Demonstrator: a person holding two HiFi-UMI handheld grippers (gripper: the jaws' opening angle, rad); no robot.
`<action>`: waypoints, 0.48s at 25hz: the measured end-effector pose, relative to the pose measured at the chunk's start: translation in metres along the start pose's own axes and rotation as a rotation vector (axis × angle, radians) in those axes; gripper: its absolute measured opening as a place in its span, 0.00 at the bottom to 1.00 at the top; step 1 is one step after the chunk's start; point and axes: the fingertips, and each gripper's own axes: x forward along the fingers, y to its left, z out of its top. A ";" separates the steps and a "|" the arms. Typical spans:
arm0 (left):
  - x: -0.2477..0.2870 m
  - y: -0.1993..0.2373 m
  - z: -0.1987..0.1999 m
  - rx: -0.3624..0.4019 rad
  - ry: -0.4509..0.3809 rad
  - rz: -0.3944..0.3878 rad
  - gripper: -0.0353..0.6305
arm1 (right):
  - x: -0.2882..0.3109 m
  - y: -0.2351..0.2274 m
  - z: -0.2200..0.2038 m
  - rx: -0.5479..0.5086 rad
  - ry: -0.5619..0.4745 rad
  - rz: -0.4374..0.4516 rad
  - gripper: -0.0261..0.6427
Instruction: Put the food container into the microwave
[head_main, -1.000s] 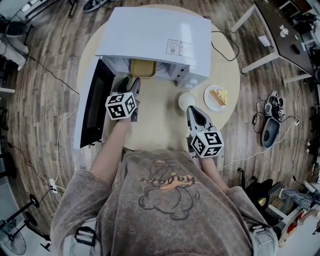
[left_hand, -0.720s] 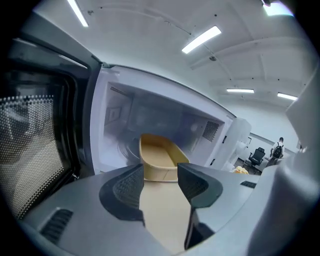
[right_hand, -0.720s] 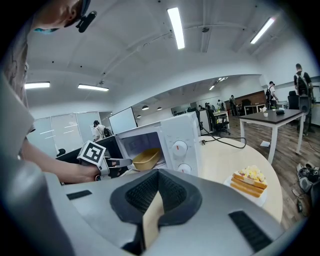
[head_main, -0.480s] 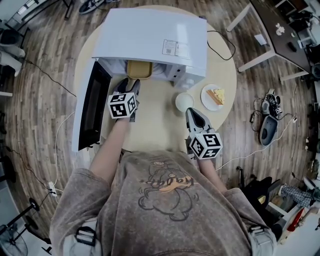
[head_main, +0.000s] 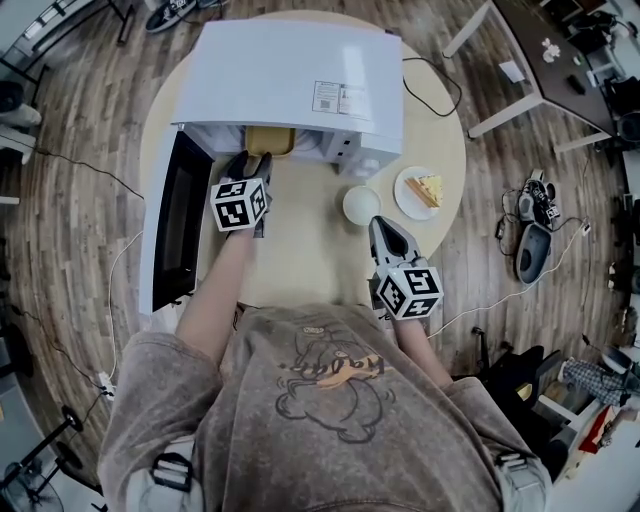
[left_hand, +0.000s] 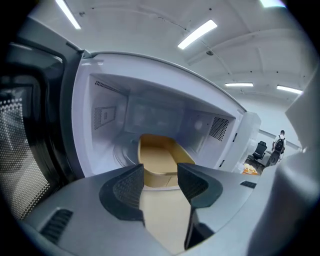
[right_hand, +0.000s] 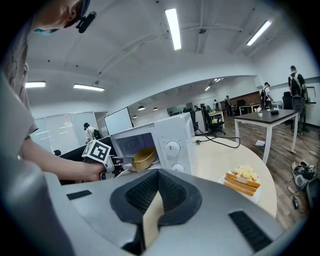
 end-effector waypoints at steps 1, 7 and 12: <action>0.002 0.000 0.001 0.003 0.000 0.001 0.38 | 0.000 -0.001 0.000 0.001 0.000 -0.003 0.05; 0.011 0.003 0.007 0.016 -0.001 0.018 0.38 | 0.000 -0.003 -0.002 0.008 0.006 -0.011 0.05; 0.021 0.007 0.015 0.019 -0.003 0.024 0.38 | 0.002 -0.005 -0.002 0.013 0.012 -0.015 0.05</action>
